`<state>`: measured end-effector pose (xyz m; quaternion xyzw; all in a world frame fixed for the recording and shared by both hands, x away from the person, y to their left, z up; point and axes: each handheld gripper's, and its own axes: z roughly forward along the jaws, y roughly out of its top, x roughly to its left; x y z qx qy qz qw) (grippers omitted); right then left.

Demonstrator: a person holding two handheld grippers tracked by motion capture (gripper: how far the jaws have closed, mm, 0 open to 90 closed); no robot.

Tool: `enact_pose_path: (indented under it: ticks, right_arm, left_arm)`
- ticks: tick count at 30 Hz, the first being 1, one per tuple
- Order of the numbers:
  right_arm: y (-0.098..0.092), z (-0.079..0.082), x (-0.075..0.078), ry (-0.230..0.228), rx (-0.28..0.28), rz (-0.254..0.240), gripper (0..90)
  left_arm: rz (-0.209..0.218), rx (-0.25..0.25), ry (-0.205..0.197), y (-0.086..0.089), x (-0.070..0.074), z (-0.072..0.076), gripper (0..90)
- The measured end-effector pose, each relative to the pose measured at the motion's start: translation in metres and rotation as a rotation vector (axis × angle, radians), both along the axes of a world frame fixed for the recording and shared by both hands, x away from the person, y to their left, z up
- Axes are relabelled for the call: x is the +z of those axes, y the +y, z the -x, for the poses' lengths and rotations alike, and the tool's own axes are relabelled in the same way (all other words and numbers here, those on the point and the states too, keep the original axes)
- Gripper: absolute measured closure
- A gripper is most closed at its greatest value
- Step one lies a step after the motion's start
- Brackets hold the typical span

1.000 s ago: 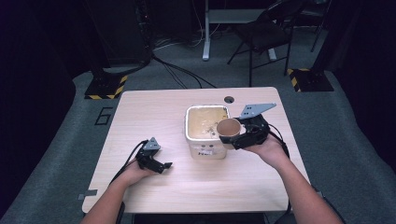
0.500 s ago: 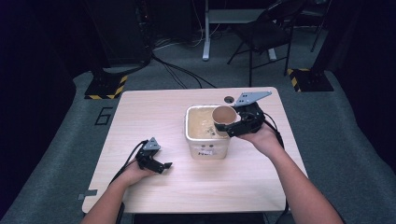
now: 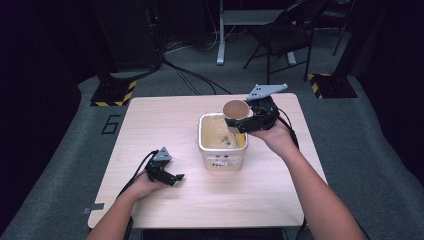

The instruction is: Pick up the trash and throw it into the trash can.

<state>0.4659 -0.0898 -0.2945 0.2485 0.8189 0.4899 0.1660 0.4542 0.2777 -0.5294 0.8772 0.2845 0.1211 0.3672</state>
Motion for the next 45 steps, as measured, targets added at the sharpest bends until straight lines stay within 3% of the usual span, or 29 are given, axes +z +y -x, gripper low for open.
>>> enact_pose_path:
  ticks: [13,23,40,45]
  right_arm:
    - [0.01,-0.016,-0.008,0.005,-0.042,0.005,18.9]
    - [0.017,-0.029,-0.028,0.028,-0.072,0.014,18.9]
    - [0.033,-0.033,-0.062,0.076,-0.051,0.064,18.8]
    - [0.037,-0.034,-0.071,0.094,-0.047,0.098,18.7]
  left_arm:
    - [0.0,0.0,0.0,0.0,0.0,0.0,1.8]
    - [0.001,0.0,0.0,0.0,0.0,0.0,1.8]
    - [0.001,0.0,0.0,0.0,0.0,0.0,1.8]
    - [0.001,0.0,0.0,0.0,0.0,0.0,1.8]
